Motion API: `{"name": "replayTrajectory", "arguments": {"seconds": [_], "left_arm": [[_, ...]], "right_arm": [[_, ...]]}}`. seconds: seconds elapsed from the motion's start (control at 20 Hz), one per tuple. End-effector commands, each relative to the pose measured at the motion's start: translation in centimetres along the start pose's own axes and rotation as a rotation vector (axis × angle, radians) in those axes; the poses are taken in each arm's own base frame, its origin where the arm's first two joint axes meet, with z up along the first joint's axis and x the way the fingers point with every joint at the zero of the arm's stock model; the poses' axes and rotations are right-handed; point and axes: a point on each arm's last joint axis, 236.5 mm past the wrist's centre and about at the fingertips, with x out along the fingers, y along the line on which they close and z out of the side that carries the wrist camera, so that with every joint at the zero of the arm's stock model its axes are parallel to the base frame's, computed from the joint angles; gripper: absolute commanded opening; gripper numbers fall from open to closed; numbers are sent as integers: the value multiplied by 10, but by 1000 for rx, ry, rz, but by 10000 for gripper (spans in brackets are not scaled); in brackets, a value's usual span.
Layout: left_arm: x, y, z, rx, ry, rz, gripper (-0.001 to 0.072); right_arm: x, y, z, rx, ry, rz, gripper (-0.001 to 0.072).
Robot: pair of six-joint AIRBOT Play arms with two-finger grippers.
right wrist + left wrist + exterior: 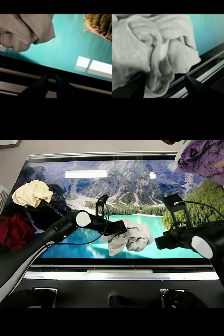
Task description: Fold the clothes and pants, and hang the long-sleeved shirts on hangers.
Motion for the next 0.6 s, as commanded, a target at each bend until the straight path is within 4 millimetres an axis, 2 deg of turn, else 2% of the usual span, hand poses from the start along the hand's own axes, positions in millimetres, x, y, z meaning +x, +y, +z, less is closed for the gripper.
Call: {"name": "replayTrajectory", "arguments": {"seconds": [0.0,0.1,0.15,0.2,0.25,0.3,0.4,0.45,0.5,0.55], "left_arm": [[-12,19,12,-65,6,19,551],[-47,41,31,-70,-20,33,551],[-65,52,40,-87,-37,40,550],[-80,62,48,-100,-55,45,550],[-92,70,55,-109,-73,50,550],[-100,78,61,-125,-91,55,550],[-111,93,73,-160,-122,64,550],[-114,99,77,-173,-132,68,549],[-116,103,79,-181,-139,71,549],[-117,107,81,-189,-143,74,549]], "right_arm": [[-5,-38,23,143,-113,-133,244],[-1,-86,30,346,-160,-192,254],[9,-107,28,471,-154,-182,252],[28,-124,20,620,-130,-132,251],[51,-128,10,760,-83,-40,251],[75,-120,1,883,-24,97,251],[112,-82,1,990,53,437,261],[125,-67,4,990,61,542,369],[138,-53,2,983,89,605,444],[154,-39,-6,974,144,635,452]]}}
